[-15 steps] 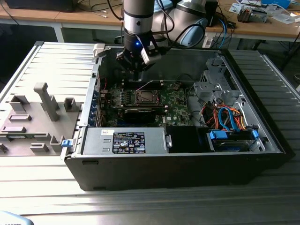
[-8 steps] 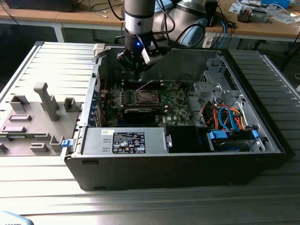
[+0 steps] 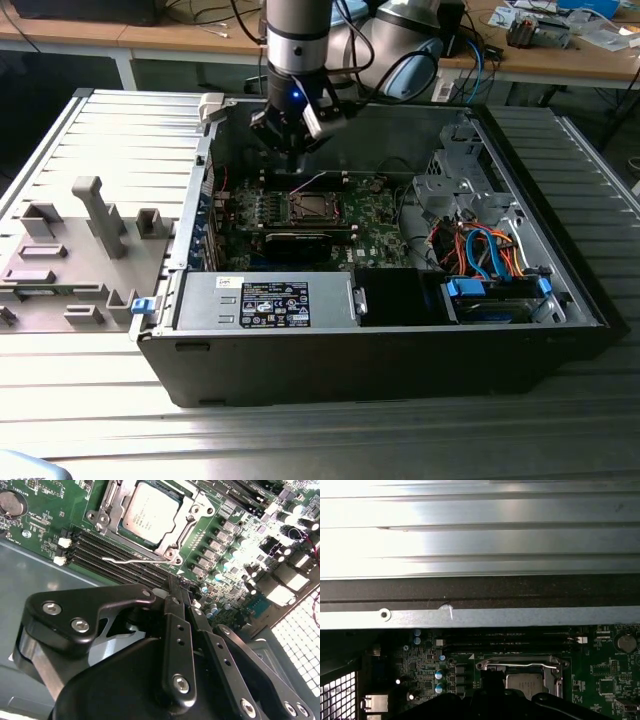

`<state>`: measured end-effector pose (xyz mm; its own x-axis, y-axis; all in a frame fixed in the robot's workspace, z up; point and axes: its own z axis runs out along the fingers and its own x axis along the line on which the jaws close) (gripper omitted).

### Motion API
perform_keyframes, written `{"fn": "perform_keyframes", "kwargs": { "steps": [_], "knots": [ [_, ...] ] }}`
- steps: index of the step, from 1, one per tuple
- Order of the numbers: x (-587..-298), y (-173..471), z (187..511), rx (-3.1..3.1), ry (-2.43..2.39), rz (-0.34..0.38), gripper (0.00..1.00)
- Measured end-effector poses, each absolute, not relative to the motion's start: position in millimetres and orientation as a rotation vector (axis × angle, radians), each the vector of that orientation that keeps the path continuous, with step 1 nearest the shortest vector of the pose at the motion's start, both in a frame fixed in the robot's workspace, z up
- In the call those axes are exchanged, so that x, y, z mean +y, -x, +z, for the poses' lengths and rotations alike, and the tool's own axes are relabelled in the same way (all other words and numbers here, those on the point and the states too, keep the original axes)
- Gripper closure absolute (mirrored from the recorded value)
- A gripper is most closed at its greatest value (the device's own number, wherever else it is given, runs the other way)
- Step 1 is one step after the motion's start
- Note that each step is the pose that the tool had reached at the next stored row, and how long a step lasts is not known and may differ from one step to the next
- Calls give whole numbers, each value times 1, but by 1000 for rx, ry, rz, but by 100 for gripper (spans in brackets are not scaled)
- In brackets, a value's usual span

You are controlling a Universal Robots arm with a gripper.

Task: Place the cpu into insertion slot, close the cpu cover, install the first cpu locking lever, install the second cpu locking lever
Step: 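Install the first cpu locking lever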

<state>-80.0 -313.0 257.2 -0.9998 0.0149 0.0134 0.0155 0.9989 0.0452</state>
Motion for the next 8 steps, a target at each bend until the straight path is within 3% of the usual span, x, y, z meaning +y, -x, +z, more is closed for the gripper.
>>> {"fn": "perform_keyframes", "kwargs": {
  "steps": [8],
  "knots": [
    [-313, 78, 255, -3128, 24, -71, 89]
  ]
}}
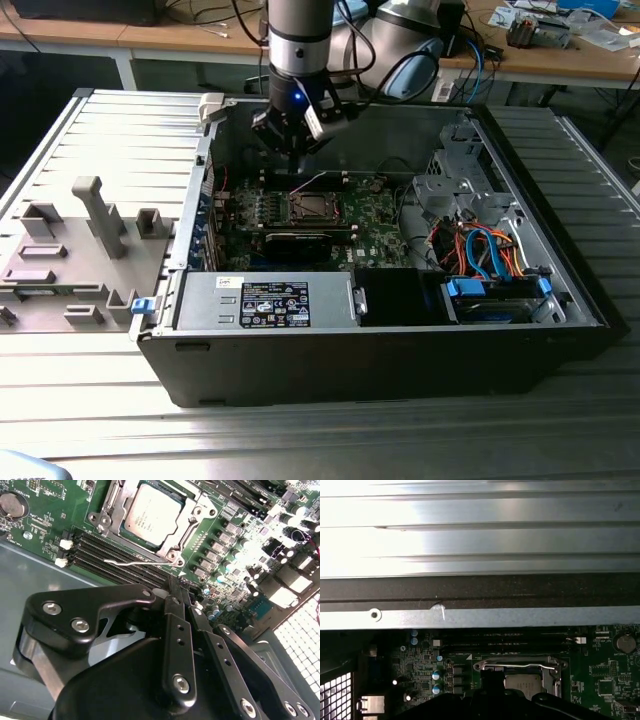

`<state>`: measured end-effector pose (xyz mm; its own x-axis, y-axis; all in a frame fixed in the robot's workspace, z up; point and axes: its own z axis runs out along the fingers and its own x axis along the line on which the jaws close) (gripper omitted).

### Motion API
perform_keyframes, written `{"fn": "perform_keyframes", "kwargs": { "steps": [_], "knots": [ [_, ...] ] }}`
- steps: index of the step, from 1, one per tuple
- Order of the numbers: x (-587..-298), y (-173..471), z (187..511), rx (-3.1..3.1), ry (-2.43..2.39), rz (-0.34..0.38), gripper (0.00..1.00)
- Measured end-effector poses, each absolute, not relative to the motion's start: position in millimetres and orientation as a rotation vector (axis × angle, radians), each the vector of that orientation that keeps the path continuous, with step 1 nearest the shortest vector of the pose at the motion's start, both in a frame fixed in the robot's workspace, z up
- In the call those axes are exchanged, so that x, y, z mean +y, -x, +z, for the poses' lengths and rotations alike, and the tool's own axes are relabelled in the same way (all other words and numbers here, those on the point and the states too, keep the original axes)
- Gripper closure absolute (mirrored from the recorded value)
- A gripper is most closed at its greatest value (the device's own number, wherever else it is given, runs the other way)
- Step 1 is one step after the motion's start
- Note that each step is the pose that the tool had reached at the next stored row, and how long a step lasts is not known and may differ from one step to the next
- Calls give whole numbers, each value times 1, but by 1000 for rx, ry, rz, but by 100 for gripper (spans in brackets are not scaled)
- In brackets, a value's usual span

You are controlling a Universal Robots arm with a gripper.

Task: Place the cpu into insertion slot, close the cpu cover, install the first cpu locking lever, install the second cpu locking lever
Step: 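Install the first cpu locking lever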

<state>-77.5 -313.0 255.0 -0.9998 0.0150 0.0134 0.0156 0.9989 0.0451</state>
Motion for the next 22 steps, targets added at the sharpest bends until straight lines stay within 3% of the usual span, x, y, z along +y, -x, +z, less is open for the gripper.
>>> {"fn": "perform_keyframes", "kwargs": {
  "steps": [22],
  "knots": [
    [-313, 69, 249, -3128, 24, -71, 89]
  ]
}}
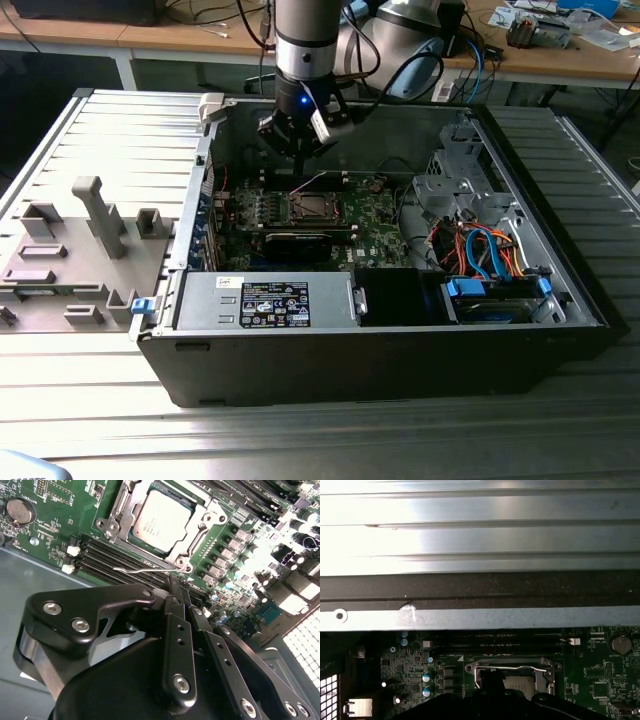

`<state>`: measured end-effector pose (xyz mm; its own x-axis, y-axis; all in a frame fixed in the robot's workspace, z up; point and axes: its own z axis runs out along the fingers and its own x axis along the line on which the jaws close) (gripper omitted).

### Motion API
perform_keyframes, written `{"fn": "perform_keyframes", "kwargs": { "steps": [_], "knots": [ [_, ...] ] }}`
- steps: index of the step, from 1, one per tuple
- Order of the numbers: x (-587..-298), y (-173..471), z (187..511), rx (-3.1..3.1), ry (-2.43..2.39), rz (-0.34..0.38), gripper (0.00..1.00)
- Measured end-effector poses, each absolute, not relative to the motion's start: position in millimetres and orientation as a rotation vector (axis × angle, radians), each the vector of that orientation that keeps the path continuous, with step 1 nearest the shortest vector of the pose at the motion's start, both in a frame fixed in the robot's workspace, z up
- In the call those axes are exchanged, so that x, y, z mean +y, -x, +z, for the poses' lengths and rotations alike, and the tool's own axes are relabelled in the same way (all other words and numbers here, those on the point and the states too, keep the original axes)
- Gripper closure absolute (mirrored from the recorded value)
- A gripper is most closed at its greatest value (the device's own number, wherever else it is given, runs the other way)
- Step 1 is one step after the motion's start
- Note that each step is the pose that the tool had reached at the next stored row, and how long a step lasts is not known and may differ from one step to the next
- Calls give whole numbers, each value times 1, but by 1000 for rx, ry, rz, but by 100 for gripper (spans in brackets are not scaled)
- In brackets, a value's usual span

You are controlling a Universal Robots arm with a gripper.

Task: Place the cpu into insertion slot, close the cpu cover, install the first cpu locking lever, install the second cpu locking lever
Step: 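Install the first cpu locking lever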

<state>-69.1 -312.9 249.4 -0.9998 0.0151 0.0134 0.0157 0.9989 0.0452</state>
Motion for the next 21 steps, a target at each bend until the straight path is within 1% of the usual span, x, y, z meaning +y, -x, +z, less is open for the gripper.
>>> {"fn": "perform_keyframes", "kwargs": {
  "steps": [9, 10, 21],
  "knots": [
    [-305, 68, 238, -3126, -48, -70, 89],
    [-304, 68, 229, -3126, -53, -65, 89],
    [-302, 62, 223, -3125, -91, -50, 89]
  ]
}}
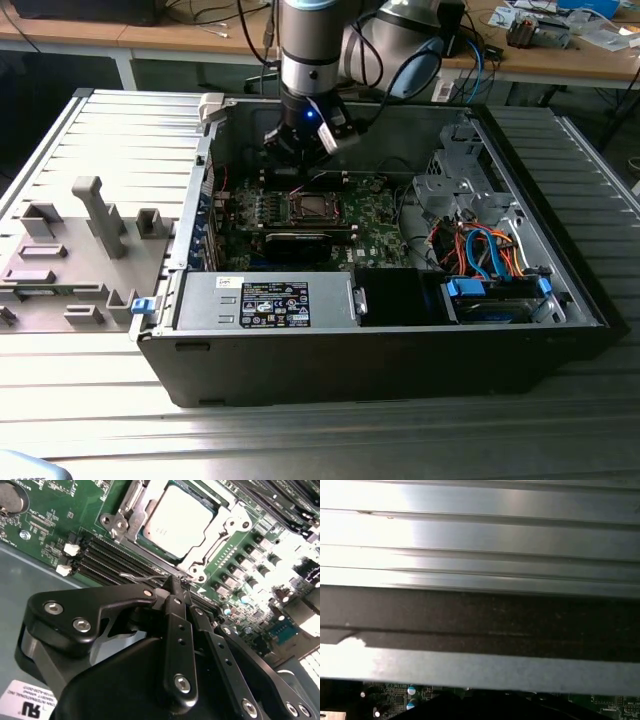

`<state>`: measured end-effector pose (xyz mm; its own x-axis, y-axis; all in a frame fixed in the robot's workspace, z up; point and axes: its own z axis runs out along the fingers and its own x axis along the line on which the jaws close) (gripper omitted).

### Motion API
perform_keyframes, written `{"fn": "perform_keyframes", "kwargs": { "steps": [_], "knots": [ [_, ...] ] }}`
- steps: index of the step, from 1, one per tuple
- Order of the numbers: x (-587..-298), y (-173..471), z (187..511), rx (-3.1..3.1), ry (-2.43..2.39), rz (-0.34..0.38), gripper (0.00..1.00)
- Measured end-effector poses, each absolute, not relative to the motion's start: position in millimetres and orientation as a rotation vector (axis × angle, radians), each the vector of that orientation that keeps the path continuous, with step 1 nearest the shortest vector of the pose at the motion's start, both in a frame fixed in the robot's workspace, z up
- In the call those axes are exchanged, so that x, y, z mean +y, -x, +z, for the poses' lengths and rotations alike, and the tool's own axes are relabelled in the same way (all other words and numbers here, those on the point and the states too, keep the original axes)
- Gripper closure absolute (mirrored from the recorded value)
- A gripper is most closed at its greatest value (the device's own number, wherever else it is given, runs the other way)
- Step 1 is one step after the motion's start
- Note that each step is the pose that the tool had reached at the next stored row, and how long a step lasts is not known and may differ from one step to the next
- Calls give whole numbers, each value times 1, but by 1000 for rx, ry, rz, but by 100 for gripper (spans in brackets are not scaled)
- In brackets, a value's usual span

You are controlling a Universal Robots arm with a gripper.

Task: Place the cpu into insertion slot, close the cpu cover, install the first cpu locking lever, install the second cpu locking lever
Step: 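Install the first cpu locking lever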

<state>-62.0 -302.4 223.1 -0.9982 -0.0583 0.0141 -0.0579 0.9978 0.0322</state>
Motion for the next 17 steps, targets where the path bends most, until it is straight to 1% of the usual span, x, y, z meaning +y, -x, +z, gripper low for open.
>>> {"fn": "perform_keyframes", "kwargs": {
  "steps": [17],
  "knots": [
    [-302, 43, 206, -3124, -91, -45, 89]
  ]
}}
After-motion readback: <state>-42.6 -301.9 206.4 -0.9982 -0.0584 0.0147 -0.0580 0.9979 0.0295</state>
